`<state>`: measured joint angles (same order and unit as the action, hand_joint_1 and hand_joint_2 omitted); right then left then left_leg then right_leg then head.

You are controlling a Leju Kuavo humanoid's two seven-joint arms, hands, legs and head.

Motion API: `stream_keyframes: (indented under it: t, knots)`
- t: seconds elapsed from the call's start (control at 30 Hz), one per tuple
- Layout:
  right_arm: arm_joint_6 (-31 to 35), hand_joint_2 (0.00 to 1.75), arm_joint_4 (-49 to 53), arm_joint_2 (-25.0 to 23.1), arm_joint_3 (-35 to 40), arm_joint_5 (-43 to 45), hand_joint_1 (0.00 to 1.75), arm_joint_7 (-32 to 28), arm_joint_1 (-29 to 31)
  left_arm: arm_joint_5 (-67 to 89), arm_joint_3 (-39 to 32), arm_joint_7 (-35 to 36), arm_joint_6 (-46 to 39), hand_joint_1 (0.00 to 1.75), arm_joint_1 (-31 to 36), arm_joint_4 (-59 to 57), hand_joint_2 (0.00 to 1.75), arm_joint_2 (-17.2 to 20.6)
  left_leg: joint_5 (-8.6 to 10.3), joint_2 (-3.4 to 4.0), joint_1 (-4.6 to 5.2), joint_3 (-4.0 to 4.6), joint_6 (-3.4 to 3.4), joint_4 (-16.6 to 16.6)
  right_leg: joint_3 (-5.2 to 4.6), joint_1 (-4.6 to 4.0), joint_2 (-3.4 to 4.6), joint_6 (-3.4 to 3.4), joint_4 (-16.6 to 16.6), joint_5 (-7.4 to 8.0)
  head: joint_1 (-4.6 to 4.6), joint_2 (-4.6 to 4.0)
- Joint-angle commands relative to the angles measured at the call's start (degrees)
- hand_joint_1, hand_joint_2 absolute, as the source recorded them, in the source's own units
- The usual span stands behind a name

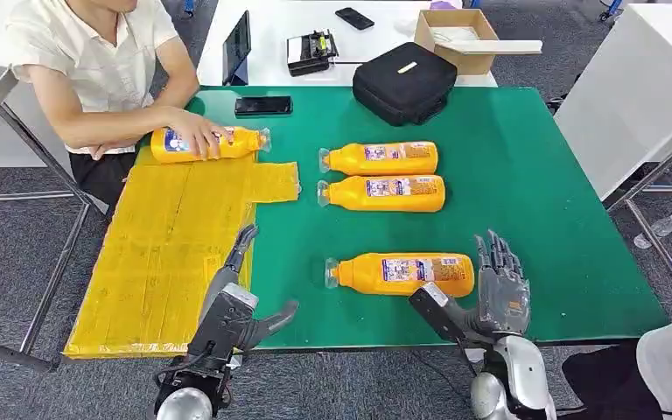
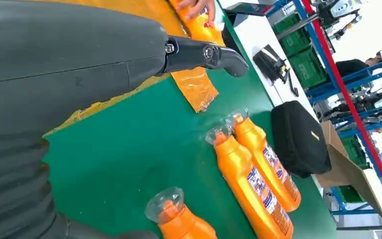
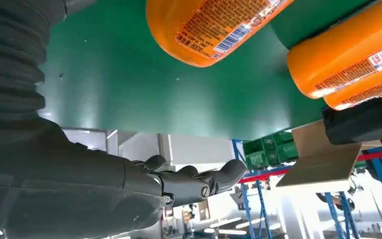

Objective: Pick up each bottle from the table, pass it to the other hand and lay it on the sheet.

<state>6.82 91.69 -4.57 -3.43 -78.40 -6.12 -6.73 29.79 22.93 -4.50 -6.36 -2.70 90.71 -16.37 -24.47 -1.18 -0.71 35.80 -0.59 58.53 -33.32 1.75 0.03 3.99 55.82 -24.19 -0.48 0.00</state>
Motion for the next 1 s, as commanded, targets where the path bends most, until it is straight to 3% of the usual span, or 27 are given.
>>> stream_keyframes:
  t: [0.03, 0.43, 1.0]
  knots:
    - [-1.1, 1.75, -9.9, 1.9, -1.5, 0.9, 0.0, -1.0, 6.0, -0.2, 2.6, 0.0, -0.1, 0.0, 2.7, -6.3, 1.75, -3.6, -0.01, 0.05, -0.03, -0.08, -0.02, 0.0, 0.1, -0.06, -0.02, -0.11, -0.1, 0.01, 0.02, 0.0]
    - [-3.1, 1.75, -15.7, 2.7, -0.8, 3.3, 0.0, -2.0, 9.8, -0.4, 3.3, -0.6, -0.3, 0.0, 3.5, -6.8, 1.75, -3.6, -0.01, 0.05, -0.03, -0.06, -0.02, 0.0, 0.08, -0.05, 0.0, -0.1, 0.0, 0.01, 0.0, 0.0]
    - [-4.8, 1.75, -18.6, 2.6, 6.7, 6.1, 0.0, -3.6, 9.1, 0.2, 4.1, -0.6, 0.1, 0.0, 3.0, -6.7, 1.75, -3.6, -0.04, 0.07, -0.05, -0.08, -0.02, 0.0, 0.1, -0.07, 0.0, -0.13, 0.0, -0.01, 0.0, 0.0]
